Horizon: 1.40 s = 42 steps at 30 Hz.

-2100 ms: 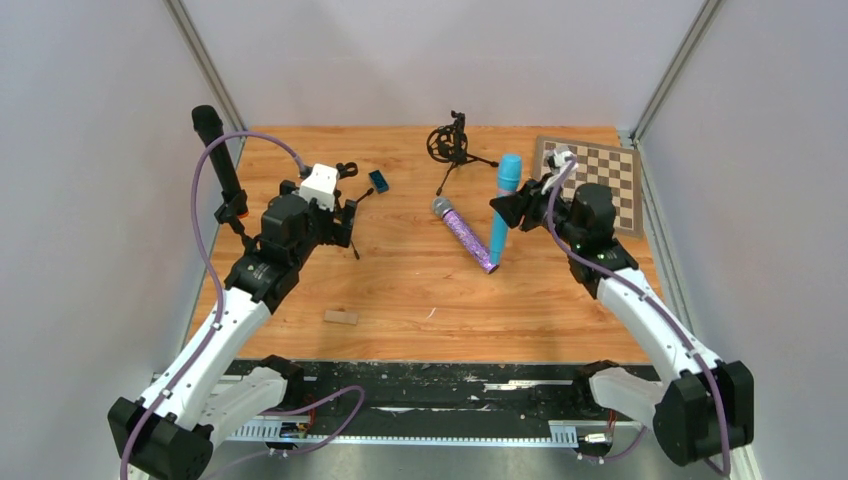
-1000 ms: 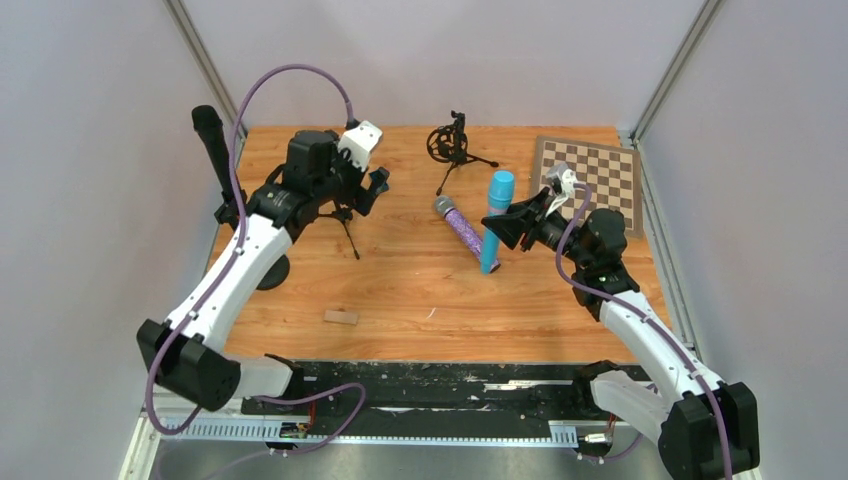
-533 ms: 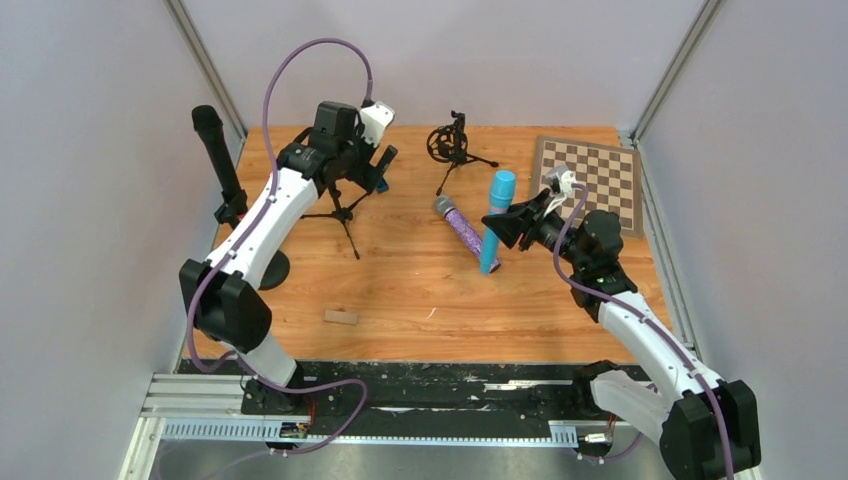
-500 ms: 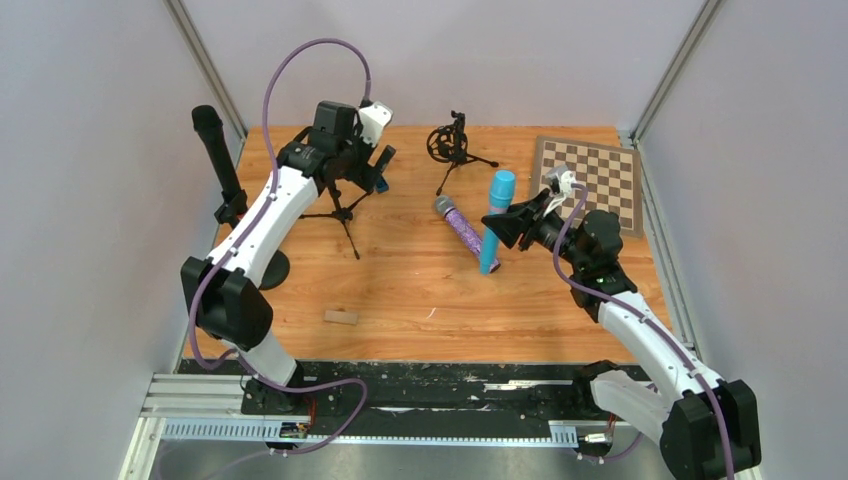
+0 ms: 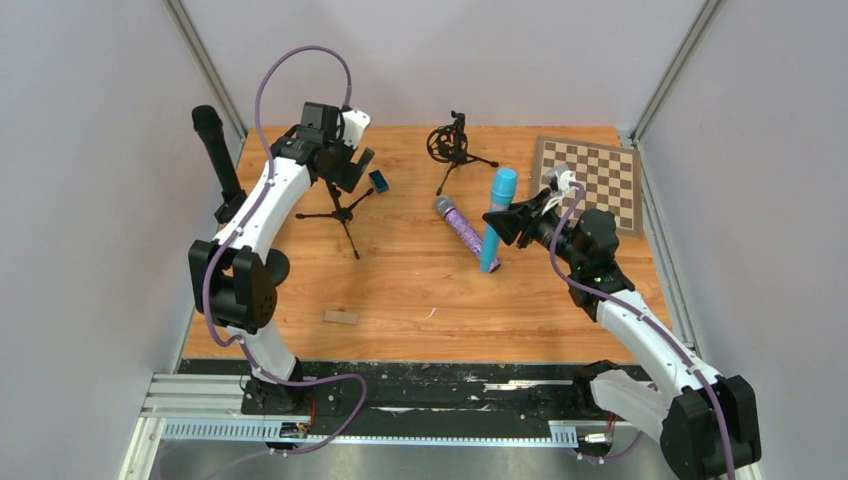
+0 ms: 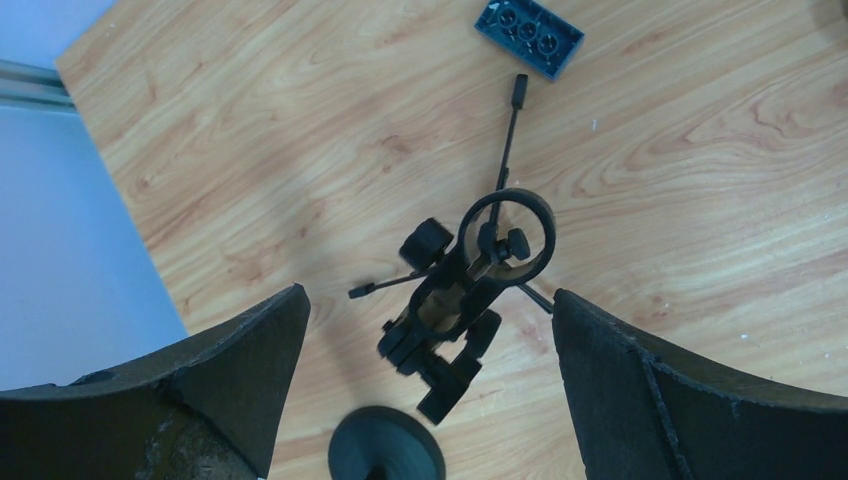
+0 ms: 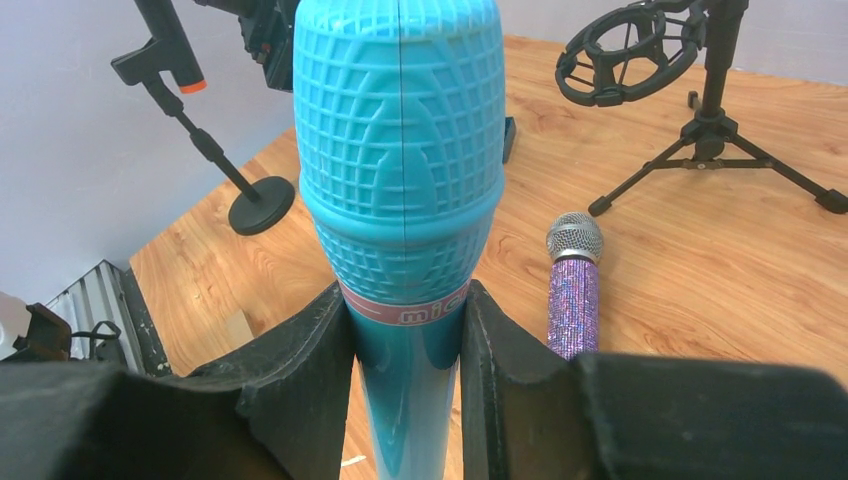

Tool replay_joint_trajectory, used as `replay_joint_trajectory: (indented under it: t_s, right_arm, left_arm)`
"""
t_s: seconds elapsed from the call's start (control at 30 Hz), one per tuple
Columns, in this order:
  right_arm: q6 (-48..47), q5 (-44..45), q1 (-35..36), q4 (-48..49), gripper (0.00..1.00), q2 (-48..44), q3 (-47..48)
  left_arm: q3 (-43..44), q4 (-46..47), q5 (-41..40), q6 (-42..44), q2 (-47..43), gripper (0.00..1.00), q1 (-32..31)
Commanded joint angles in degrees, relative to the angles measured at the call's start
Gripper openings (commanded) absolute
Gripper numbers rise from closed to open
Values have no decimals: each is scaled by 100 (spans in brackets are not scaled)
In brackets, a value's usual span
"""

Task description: Attach the microphones to the stand

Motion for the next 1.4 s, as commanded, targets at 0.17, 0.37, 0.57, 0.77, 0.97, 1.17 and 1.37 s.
replay_joint_trajectory:
  t_s: [0.17,0.37,0.57,0.77,0.97,1.17,1.37]
  right_arm:
    - [-114,258,79,-40,0,-81,27]
    - [-141,321,90,-92,0,-102,46]
    - [-155,366,92,-134,0,-122,50]
    - [-158,442,92,-217,0,-109,78]
    - [-149,432,98,-319,0,-71,152]
    - [-160,440,98,-386,0,-43,193]
    - [-174,467,90,-430,0,-31,219]
  left_arm:
    - [231,80,396,282,351,86,44]
    - [268,48,379,226,393,59,40]
    - [282,-27,560,170,301,45,40]
    - [182,-105,702,-42,50,20,38]
    - [-264,-41,875,-397,-430,7,9]
    - [-755,151,1289,-694,-1101,0,-173]
    - [-929,12,1164,-876,-1459,0,-662]
